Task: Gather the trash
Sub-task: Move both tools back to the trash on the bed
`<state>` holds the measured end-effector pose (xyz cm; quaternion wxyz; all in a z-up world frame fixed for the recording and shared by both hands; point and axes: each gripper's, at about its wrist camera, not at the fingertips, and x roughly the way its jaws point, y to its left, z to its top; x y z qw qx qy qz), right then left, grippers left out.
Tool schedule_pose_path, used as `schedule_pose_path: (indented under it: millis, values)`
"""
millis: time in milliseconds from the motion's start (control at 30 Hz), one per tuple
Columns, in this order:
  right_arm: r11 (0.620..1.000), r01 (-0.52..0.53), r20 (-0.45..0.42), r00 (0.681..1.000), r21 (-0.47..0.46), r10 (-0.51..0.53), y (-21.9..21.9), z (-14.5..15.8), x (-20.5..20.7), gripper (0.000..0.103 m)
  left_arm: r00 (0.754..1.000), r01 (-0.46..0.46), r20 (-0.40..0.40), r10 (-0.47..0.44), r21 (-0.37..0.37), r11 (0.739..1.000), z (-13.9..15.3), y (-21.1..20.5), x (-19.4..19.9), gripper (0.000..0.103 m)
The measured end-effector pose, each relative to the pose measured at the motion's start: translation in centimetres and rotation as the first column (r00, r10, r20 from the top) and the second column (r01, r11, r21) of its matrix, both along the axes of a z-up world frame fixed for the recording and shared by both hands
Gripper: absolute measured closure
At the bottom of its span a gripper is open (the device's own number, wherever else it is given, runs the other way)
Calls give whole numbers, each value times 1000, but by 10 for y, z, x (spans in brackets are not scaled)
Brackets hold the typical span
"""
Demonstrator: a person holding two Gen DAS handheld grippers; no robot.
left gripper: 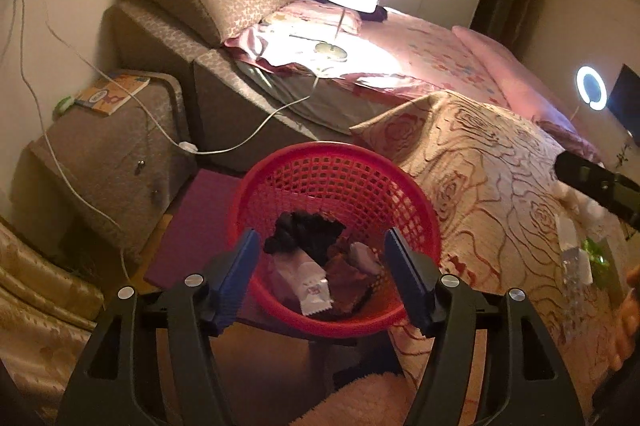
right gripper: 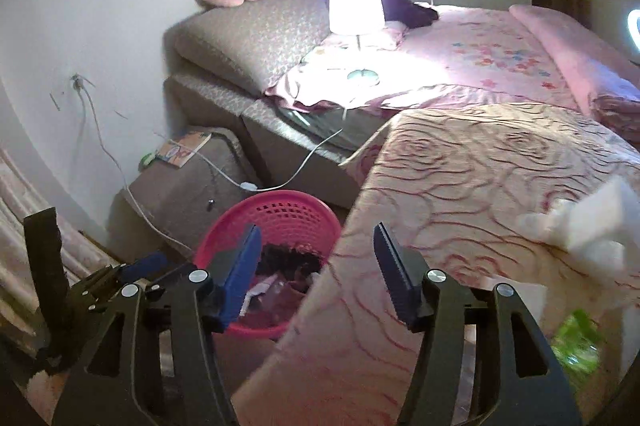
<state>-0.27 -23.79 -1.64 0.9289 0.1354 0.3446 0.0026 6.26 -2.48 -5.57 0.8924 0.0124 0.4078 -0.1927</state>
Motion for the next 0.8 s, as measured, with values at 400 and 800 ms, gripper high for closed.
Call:
schedule_pose_path:
  millis: [400, 800]
  values:
    - [990, 142, -1, 990, -18, -142, -57, -2, -79, 38, 993, 112, 23, -112, 4, 994, 6, -35, -33, 37]
    - [962, 266, -12, 964, -67, -267, -95, -21, -144, 32, 956, 293, 13, -293, 8, 956, 10, -96, -81, 31]
